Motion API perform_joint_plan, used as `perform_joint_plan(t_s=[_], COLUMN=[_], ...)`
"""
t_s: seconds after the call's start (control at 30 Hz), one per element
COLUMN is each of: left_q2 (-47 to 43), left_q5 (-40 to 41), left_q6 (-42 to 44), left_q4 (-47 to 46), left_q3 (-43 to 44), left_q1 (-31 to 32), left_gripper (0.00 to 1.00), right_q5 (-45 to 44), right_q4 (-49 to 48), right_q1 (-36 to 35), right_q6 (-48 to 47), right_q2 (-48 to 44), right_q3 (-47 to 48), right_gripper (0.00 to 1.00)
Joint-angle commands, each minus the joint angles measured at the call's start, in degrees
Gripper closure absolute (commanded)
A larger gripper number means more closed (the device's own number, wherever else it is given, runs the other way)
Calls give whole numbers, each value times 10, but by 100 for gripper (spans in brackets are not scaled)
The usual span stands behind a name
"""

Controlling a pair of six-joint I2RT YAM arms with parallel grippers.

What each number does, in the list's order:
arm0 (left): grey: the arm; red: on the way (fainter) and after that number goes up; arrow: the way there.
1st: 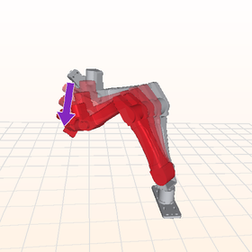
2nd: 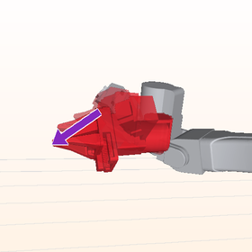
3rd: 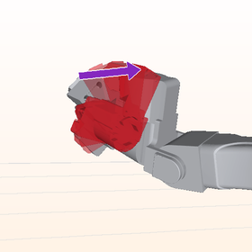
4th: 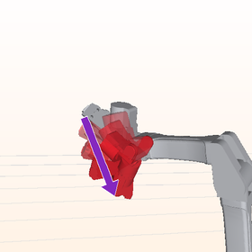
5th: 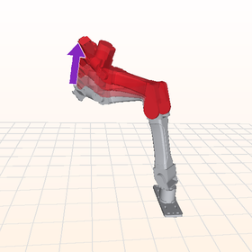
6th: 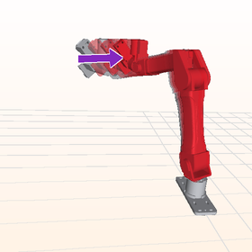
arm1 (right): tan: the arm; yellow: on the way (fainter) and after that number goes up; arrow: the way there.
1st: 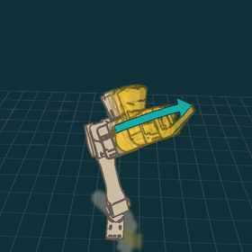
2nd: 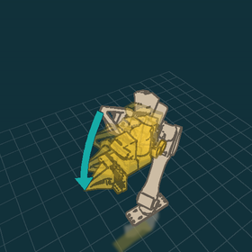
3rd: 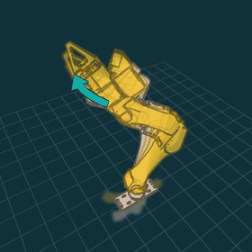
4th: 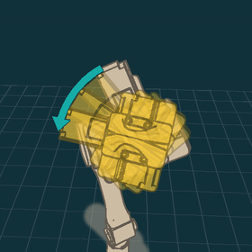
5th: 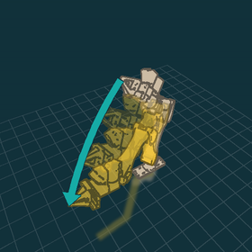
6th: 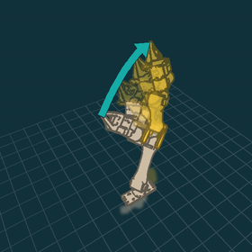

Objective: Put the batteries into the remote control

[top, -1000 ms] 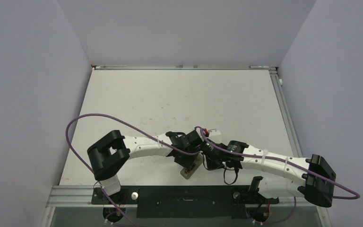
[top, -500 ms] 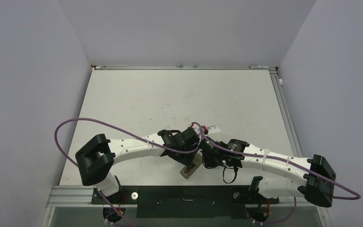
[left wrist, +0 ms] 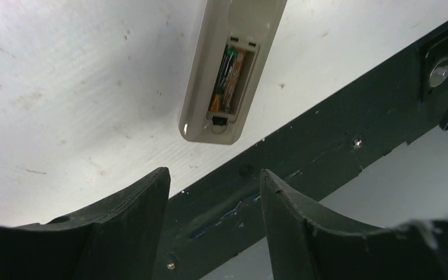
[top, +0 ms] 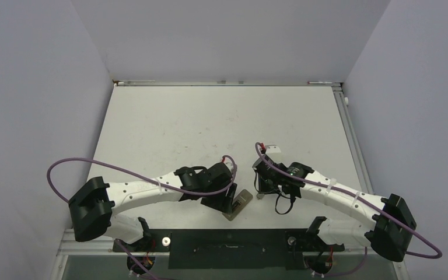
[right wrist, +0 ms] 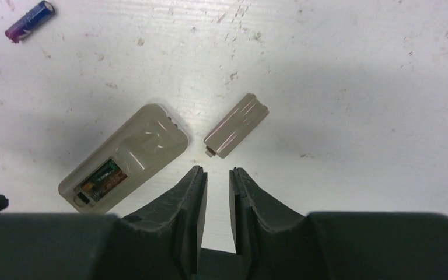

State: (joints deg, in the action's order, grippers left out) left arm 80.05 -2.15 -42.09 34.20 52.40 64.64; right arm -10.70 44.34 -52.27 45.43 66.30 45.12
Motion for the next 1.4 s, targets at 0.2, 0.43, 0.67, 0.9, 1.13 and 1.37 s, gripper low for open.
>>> perform_joint_plan(t_s=[0.2,0.43,0.67,0.9,1.13,1.37], left_q2=[-30,-12,14,52,72,60], left_q5=[-90,-108,-99,-87,-70,-44], left_q6=[-89,-111,-113,-124,-141,-157], left_q4=[-100,-154,-158,-167,-178,-170], left_q3=[-86,-124,-136,-133,-130,-134], left_q1=[8,8,7,6,-2,-23], left_gripper=[45,58,77,90,93,93], right_q5=[48,72,78,81,96,103], right_q4=[-100,-149,-176,-190,-202,-213], right_q1=[51,58,61,62,62,60], right_q6=[-41,-47,-52,-53,-56,-50], right_q2=[45,99,140,161,173,164], right_q3=[23,16,10,3,-10,-37], right_gripper=[91,91,91,91,91,91])
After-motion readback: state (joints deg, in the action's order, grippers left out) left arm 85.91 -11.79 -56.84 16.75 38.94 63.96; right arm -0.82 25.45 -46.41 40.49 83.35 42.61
